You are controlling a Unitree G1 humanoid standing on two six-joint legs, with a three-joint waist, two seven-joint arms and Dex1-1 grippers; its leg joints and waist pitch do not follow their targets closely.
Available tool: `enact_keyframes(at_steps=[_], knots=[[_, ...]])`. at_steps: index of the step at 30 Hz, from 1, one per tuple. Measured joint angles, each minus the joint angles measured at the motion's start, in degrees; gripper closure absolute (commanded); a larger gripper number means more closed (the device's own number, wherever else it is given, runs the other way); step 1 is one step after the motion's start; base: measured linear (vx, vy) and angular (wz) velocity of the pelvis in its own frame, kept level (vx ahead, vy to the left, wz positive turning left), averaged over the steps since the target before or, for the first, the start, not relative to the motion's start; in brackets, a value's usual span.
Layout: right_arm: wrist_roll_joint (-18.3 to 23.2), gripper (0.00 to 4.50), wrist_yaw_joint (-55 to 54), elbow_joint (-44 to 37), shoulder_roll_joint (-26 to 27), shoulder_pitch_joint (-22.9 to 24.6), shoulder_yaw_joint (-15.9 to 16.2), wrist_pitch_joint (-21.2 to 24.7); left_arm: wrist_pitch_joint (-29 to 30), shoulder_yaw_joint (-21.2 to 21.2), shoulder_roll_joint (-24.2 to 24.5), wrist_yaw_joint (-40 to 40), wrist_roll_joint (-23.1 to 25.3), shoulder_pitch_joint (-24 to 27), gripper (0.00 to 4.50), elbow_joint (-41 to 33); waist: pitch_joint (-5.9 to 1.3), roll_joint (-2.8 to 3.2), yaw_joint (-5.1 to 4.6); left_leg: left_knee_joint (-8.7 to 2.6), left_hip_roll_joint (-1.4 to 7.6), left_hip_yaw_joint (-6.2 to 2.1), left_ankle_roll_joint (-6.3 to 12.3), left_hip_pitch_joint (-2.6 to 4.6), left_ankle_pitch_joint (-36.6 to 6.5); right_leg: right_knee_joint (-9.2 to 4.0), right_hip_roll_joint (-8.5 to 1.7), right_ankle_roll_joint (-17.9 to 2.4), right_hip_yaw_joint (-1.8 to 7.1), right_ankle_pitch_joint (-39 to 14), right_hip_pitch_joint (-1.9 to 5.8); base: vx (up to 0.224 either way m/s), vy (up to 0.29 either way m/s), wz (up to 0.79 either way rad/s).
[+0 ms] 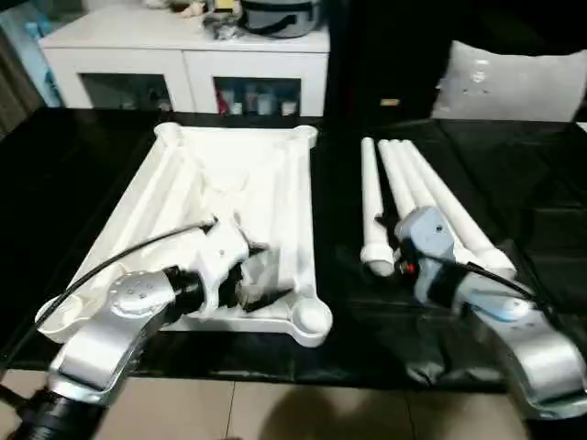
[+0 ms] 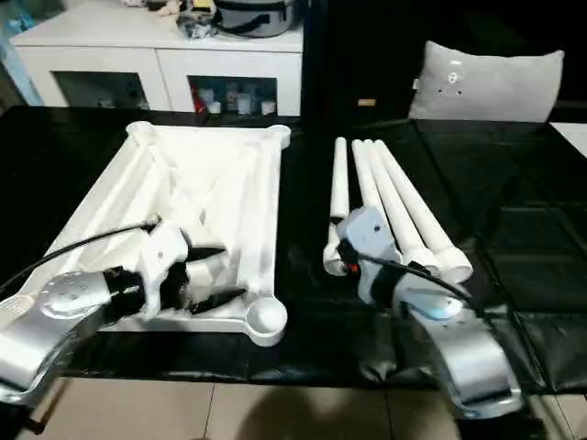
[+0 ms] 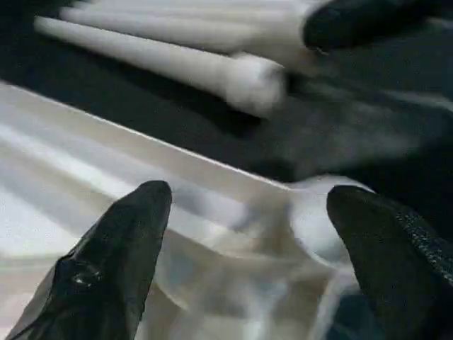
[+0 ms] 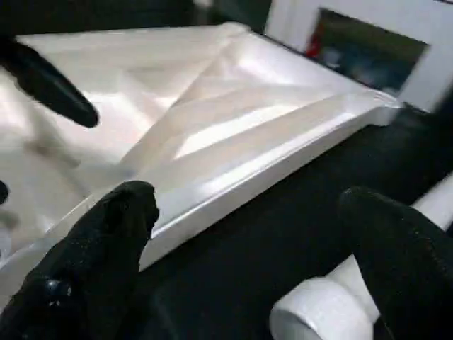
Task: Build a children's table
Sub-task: Move to table, then move table base
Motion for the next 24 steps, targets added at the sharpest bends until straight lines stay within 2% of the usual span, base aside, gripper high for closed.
enact_keyframes(at_steps=[5,8,11,17,21,24], knots=[[0.14,0.00,4.85,-0.32,-3.26,0.02,2.21,0.11,0.51,-2.73,4.21,-6.86,-0.02,-0.22,1.22,0.02,0.02,-0.09,0.28,-0.20,0.00,0.14,0.08,-0.30,0.06,-0.12,-0.02,-0.03,-0.01,0.01,-0.30,0.000,0.000,0.00],[0.44,0.00,7.10,-0.82,-4.41,0.05,2.70,0.50,0.84,-4.15,6.39,-9.04,1.21,-0.39,1.59,0.03,0.00,-0.14,0.46,-0.20,0.01,0.15,0.27,-0.90,0.17,-0.09,-0.02,-0.03,-0.07,0.03,-0.90,0.000,0.000,0.00],[1.66,0.00,9.96,-1.02,-6.44,0.60,3.83,1.08,0.96,-4.85,8.20,-10.28,2.33,-1.01,1.81,0.06,0.05,-0.24,0.56,-0.21,0.03,0.16,0.60,-0.98,0.33,-0.12,-0.03,-0.03,-0.11,0.03,-0.97,0.000,0.000,0.00],[2.85,0.00,14.70,-2.85,-9.53,1.13,6.04,2.43,1.85,-6.98,6.58,-10.20,4.50,-5.09,2.33,1.65,0.09,-0.35,0.63,-0.22,0.02,0.25,0.51,-0.93,0.30,-0.10,-0.10,-0.18,-0.12,0.12,-0.93,0.000,0.000,0.00],[2.83,0.00,15.30,-2.85,-9.59,1.79,6.53,2.44,2.10,-9.26,5.21,-9.84,6.07,-5.70,2.55,2.17,0.10,-0.33,0.39,-0.22,0.02,0.44,0.53,-0.90,0.32,-0.09,-0.17,-0.19,-0.07,0.14,-0.94,0.000,0.000,0.00],[3.01,0.00,15.35,-2.95,-9.60,1.79,6.53,3.05,0.76,-10.08,4.33,-9.96,6.96,-5.78,2.87,4.08,0.10,-0.33,0.36,-0.23,0.03,0.46,0.53,-0.89,0.32,-0.09,-0.17,-0.19,-0.07,0.14,-0.94,0.000,0.000,0.00]])
